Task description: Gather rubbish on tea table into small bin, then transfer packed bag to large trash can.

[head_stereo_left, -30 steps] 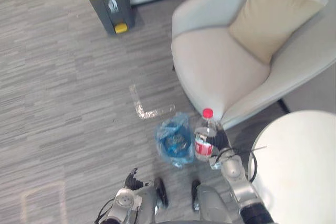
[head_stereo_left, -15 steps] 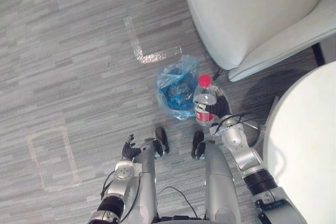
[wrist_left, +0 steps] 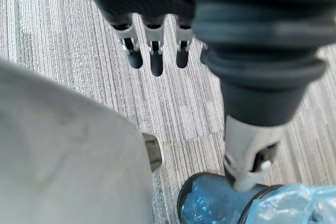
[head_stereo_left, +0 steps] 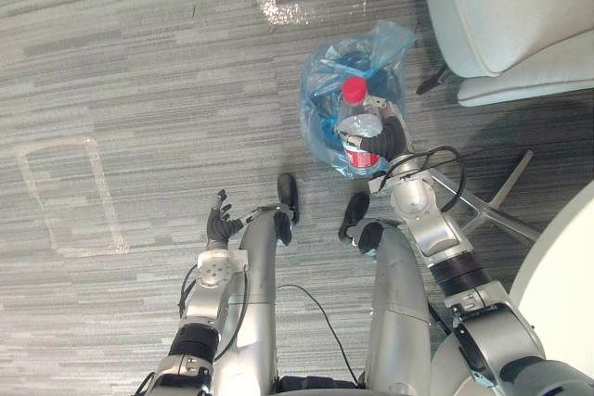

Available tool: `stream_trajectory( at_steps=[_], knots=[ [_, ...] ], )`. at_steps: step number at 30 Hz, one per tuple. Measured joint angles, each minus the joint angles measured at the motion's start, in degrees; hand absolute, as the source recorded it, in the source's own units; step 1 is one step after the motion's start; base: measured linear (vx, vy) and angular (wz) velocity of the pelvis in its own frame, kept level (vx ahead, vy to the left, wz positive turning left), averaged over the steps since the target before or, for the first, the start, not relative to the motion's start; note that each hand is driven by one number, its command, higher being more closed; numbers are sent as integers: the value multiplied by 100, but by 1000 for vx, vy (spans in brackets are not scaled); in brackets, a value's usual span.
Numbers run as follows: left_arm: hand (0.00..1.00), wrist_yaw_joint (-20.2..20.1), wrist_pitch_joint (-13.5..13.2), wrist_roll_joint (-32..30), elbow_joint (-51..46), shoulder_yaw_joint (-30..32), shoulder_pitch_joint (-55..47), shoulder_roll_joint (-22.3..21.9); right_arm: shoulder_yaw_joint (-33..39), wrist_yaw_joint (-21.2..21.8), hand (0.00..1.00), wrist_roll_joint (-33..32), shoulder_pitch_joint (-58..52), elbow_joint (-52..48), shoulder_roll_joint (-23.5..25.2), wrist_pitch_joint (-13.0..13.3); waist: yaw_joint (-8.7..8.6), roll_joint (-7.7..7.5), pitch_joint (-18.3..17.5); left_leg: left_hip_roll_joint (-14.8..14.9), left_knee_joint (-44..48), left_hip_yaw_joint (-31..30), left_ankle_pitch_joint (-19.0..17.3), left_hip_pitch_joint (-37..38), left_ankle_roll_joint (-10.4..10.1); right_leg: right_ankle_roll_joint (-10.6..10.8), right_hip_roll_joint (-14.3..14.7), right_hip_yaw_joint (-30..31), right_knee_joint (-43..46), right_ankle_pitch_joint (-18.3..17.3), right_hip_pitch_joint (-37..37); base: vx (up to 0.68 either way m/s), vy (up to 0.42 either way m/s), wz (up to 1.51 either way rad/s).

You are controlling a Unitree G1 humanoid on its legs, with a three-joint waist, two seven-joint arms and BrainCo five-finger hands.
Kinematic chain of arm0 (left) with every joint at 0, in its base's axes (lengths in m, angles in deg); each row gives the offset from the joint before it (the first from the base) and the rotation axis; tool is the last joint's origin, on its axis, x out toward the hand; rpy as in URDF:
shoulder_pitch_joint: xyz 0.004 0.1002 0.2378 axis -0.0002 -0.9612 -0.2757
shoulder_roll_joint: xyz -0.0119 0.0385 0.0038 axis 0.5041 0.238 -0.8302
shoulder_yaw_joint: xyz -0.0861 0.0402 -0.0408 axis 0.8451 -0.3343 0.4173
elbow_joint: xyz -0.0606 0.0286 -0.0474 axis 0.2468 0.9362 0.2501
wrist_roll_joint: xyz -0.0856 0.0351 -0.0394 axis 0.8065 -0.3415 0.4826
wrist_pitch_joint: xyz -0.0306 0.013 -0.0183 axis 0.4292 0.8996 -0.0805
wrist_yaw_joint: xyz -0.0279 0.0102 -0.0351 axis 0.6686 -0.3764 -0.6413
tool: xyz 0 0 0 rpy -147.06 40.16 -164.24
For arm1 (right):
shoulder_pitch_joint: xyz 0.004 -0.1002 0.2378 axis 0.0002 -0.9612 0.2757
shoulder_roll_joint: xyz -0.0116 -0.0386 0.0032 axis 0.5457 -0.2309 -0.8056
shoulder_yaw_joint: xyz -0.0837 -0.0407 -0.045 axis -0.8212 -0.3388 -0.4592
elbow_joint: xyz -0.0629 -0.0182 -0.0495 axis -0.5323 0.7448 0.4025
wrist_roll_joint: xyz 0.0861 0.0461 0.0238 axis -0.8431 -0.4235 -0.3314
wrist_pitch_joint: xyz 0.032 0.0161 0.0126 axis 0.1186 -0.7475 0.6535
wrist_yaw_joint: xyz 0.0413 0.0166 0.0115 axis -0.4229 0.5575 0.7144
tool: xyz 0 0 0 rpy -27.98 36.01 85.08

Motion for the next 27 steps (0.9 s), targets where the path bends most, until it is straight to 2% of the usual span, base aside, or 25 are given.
stream_trajectory(
  at_steps=[6, 7, 13, 21, 27],
  knots=[
    [0, -76, -2, 0, -248, -5, -65, -108, 279, -244, 100, -2, 387, 199, -73, -48, 48, -1, 1, -103, -126, -59, 156, -88, 33, 1, -82, -73, -16, 0, -79, -36, -34, 13],
    [0, -75, -4, 0, -271, -7, -65, -147, 377, -323, 0, -4, 488, 222, -76, -48, 48, -1, 1, -121, -198, -62, 191, -100, 17, 0, -90, -78, -57, 0, -95, -45, -25, 6],
    [0, -77, -11, 32, -303, -55, -64, -170, 521, -435, 0, -17, 601, 394, -89, -58, 55, 0, 0, -133, -276, -156, 218, -160, -53, -2, -90, -181, -93, 1, -109, -54, -28, 7],
    [0, -76, -12, 97, -282, -166, -54, -149, 588, -536, 0, -7, 582, 357, -37, -49, 54, 3, -10, -127, -288, -166, 270, -153, -36, -7, -77, -184, -93, 3, -109, -43, -13, 0],
    [0, -37, -123, 176, 713, 126, 460, -109, 77, -440, 0, 352, 242, 56, 207, -31, -13, -17, -60, -69, -284, -163, 263, -153, -52, -36, -13, -177, -128, 21, -108, -58, -12, -5]
  ],
)
